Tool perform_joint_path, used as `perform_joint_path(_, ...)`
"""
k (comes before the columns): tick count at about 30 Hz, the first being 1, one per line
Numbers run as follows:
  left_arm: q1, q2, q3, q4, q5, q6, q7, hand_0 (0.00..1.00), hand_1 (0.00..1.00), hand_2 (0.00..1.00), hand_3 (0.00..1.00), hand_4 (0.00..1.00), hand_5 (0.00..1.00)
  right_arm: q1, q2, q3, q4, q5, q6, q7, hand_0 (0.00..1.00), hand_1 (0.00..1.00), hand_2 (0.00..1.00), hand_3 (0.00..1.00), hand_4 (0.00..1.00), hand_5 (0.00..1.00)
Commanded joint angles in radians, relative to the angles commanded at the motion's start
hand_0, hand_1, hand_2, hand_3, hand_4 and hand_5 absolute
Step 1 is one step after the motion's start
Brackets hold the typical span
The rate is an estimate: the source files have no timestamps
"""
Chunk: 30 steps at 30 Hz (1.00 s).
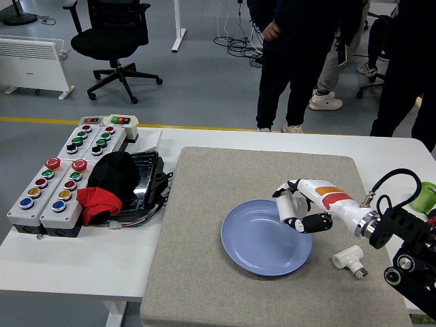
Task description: Pick pipe place plate twice
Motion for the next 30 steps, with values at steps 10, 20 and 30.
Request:
perform_joint_path(10, 0.004, 0.0, 0.006, -0.001, -0.008, -0.002, 0.001, 0.734, 0.744, 0.704, 0.655, 0.411, 0.998, 0.092, 0.14, -0.161, -0.114, 0.022, -0.021, -0.06, 0.32, 0.454, 0.547, 0.66, 0.59, 0.213)
perform_joint_path(20, 0.009, -0.001, 0.003, -0.002, -0.001, -0.004, 0.002, 0.734, 0.744, 0.704, 0.655, 0.411, 0.998, 0.125, 0.238, -0.227, -0.212, 0.016, -0.077, -0.177, 0.501, 0.582, 0.614, 0.706, 0.596, 0.222)
perform_joint_path(30, 0.016, -0.001, -0.006, -0.003, 0.015, -0.006, 0.005, 0.736, 0.744, 0.704, 0.653, 0.41, 0.998, 0.127, 0.244, -0.213, -0.205, 0.02, 0.0, -0.209, 0.93, 0.885, 0.985, 0.915, 0.634, 0.253)
